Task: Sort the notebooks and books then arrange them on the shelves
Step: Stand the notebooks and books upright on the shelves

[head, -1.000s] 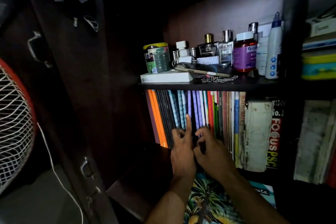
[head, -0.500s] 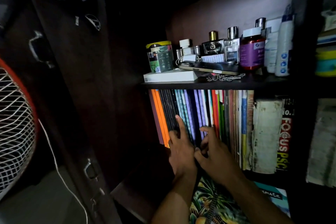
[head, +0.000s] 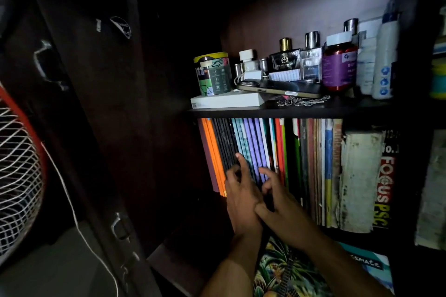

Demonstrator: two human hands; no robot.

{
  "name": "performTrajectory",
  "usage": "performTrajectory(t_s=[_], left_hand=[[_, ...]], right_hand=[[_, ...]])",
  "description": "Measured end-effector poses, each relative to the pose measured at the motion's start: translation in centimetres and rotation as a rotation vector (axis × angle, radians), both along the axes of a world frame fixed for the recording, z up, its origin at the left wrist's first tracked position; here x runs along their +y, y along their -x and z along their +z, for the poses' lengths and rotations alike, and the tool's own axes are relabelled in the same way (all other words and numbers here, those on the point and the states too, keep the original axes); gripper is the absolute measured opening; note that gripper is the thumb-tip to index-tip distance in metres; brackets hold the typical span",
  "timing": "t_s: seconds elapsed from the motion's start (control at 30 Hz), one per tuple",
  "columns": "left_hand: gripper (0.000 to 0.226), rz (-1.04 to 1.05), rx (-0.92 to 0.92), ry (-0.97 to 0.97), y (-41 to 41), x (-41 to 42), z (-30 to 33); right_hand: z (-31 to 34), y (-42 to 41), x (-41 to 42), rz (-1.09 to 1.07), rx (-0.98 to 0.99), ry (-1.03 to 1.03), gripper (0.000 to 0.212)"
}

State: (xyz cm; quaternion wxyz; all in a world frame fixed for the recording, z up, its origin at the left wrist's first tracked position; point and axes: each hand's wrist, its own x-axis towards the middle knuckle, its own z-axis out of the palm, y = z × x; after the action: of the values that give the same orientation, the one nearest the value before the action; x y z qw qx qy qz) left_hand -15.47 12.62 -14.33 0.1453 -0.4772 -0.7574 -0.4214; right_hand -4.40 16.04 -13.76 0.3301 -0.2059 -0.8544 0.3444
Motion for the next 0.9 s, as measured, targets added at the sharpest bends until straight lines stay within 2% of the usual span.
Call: performTrajectory(t_s=[0.07,0.13,0.17,0.23,0.3,0.4,0.5,0.6,0.7,0.77,0.83,0.9], left_hand=[[0.061,-0.028,-0.033,-0.047,0.1,0.4,-0.2],[0.034,0.033,-0.075,-0.052,0.0,0.7,0.1],[0.039,0.014,-0.101,-0.062,0.0,0.7,0.1],[0.068,-0.098,-0.103,-0.119,0.4,0.5,-0.6],[0.079,-0.125,-0.121,-0.115,0.5,0.0,-0.9],[0.065,-0.111,-0.193,-0.234,-0.4,-0.6,-0.8],[0.030,-0.138,-0.346,-0.307,0.0,-0.6,-1.2],[0.011,-0.204,-0.550,-0.124,0.9,-1.1,-1.5],[0.019,-0.349,-0.588,0.165,-0.6,-4.0,-0.9],[0.032,-0.408,-0.507,0.286,-1.9,-6.5,-1.0],[0.046,-0.321,-0.223,0.371,-2.5,-8.4,-2.1],[0.058,-0.207,-0.066,0.388,-2.8,-9.3,-2.7]], right_hand=[[0.0,0.0,-0.2,-0.002,-0.006,0.001,0.078],[0.1,-0.2,-0.3,-0.004,-0.010,-0.009,0.080],[0.2,-0.4,-0.3,-0.002,-0.019,-0.018,0.080],[0.7,-0.9,-0.3,0.002,-0.069,-0.028,0.081],[1.5,-1.4,-0.5,0.003,-0.107,-0.011,0.077],[1.7,-4.5,-1.1,-0.045,-0.104,-0.068,0.048],[-0.4,-9.4,-1.1,-0.089,-0.204,-0.205,0.035],[-1.8,-11.7,-0.8,-0.135,-0.325,-0.187,0.041],[-2.1,-11.0,-0.7,-0.177,-0.447,-0.300,0.063],[-1.6,-10.8,-0.6,-0.200,-0.456,-0.279,0.062],[-1.5,-11.0,-0.6,-0.193,-0.444,-0.240,0.059],[-1.5,-11.2,-0.8,-0.209,-0.459,-0.239,0.058]])
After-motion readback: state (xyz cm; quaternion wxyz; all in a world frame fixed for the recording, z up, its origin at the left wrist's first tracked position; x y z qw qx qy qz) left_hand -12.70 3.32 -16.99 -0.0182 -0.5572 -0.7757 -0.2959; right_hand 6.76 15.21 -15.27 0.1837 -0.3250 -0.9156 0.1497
